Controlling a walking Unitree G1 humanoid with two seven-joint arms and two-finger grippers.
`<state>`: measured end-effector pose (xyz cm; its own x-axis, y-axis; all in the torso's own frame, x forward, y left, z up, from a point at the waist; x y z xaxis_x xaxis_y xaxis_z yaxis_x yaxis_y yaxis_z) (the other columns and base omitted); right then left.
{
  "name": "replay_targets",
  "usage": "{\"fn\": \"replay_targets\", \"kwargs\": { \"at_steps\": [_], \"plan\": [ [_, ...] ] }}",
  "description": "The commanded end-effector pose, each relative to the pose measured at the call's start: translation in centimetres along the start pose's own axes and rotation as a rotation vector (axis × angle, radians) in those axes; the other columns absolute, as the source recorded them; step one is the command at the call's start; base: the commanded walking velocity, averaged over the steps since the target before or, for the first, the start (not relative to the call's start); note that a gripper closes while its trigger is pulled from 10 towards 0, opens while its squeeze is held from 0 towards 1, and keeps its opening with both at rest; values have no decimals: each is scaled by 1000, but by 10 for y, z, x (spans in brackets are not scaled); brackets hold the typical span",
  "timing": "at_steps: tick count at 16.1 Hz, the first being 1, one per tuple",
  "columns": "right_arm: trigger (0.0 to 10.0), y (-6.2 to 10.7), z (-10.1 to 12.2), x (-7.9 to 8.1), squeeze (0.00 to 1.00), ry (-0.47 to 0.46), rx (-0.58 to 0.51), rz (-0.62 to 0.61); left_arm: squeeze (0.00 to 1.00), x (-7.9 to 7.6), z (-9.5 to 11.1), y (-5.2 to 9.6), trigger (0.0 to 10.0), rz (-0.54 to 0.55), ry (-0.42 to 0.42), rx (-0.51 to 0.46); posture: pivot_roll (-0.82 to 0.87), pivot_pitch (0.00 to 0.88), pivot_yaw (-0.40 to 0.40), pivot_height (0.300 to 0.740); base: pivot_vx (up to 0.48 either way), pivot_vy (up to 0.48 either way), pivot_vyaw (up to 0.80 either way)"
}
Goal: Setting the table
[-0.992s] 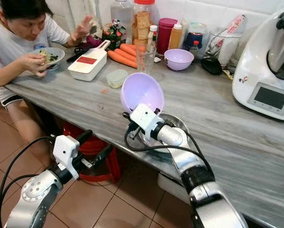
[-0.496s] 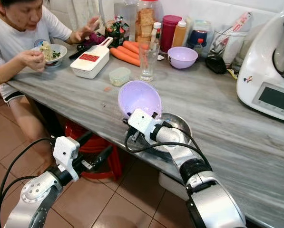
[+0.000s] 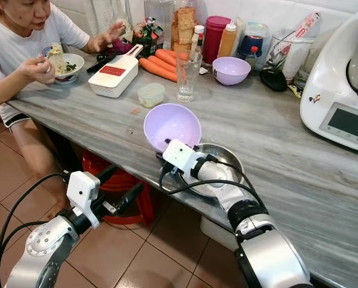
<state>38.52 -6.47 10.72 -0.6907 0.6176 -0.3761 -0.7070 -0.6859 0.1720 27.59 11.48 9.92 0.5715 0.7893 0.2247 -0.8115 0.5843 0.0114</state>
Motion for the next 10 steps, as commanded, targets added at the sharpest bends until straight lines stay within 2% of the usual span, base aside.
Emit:
{"fn": "replay_targets", "kwargs": {
  "at_steps": [1, 10],
  "plan": [
    [10000, 1, 3, -8, 1000, 29, 2, -21, 0, -2, 4, -2, 10000, -10, -4, -7, 74, 68, -39, 740, 0, 0, 0],
    [10000, 6, 3, -29, 1000, 65, 20, -122, 0, -1, 3, -4, 10000, -4, -9, -5, 72, 59, -38, 740, 0, 0, 0]
  ]
}}
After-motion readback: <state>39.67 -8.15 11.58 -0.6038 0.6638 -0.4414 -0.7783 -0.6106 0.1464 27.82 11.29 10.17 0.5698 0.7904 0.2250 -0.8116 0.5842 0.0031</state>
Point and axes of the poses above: a point about 5 cm out from each wrist's last joint towards the gripper, its own y axis pointing back from the gripper into the wrist, its own z axis along the axis of the wrist's last joint, x = y × z, the point moved 4 cm from there along -y, pointing out of the wrist towards the gripper, and after that the axes turned 13 degrees about -y, right-handed, at the moved point
